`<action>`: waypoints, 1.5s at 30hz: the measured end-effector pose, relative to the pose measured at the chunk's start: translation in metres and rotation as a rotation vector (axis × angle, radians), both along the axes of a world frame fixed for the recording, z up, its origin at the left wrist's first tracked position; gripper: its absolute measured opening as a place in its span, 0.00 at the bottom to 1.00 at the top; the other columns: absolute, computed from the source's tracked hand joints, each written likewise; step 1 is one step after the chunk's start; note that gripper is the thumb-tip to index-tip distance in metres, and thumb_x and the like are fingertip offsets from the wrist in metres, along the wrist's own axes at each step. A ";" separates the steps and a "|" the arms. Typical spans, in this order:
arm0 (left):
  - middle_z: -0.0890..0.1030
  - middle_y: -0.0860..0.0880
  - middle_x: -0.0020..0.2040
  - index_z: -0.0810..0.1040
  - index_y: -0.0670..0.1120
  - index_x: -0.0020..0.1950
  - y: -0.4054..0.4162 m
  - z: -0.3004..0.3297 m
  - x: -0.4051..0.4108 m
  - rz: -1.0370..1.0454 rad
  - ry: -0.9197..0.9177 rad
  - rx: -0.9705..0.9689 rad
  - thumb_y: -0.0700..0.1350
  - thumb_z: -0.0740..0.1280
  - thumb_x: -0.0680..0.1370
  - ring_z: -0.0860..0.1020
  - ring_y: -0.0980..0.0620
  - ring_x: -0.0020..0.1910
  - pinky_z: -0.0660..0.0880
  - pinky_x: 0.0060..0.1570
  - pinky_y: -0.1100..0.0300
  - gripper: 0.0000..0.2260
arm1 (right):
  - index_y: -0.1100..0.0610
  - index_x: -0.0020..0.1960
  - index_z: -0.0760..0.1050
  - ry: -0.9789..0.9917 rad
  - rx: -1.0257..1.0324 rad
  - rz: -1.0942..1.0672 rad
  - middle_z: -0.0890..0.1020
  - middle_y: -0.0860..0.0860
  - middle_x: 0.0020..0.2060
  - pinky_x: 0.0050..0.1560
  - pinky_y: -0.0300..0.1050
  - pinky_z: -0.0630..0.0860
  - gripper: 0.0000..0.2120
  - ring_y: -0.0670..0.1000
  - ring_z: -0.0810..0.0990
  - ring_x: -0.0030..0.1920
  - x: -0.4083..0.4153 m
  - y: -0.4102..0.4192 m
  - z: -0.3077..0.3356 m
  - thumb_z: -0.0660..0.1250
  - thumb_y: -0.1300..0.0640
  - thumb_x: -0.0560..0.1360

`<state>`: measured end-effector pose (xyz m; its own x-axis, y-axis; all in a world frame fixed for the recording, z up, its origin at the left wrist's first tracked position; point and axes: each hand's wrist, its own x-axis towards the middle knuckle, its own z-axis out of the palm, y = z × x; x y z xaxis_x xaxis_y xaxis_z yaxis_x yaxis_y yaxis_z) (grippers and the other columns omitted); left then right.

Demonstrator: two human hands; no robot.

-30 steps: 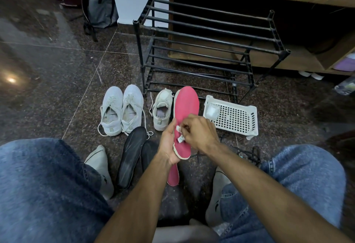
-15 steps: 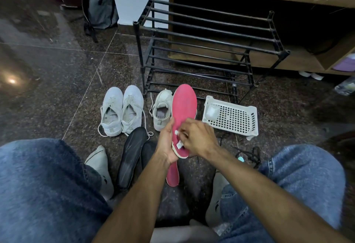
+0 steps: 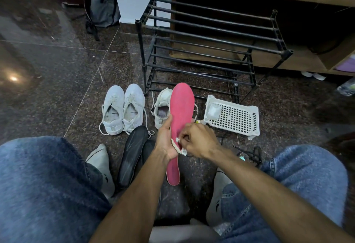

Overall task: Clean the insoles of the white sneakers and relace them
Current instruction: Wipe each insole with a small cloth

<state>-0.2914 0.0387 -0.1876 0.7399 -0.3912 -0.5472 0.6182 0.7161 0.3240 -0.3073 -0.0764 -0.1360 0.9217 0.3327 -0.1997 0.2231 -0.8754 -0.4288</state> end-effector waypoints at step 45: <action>0.82 0.40 0.51 0.76 0.39 0.66 -0.008 -0.019 -0.005 -0.041 0.038 0.102 0.57 0.56 0.82 0.82 0.44 0.49 0.79 0.52 0.49 0.24 | 0.50 0.44 0.84 0.250 -0.019 0.251 0.84 0.42 0.41 0.43 0.38 0.73 0.08 0.42 0.79 0.39 0.015 -0.012 -0.002 0.70 0.61 0.72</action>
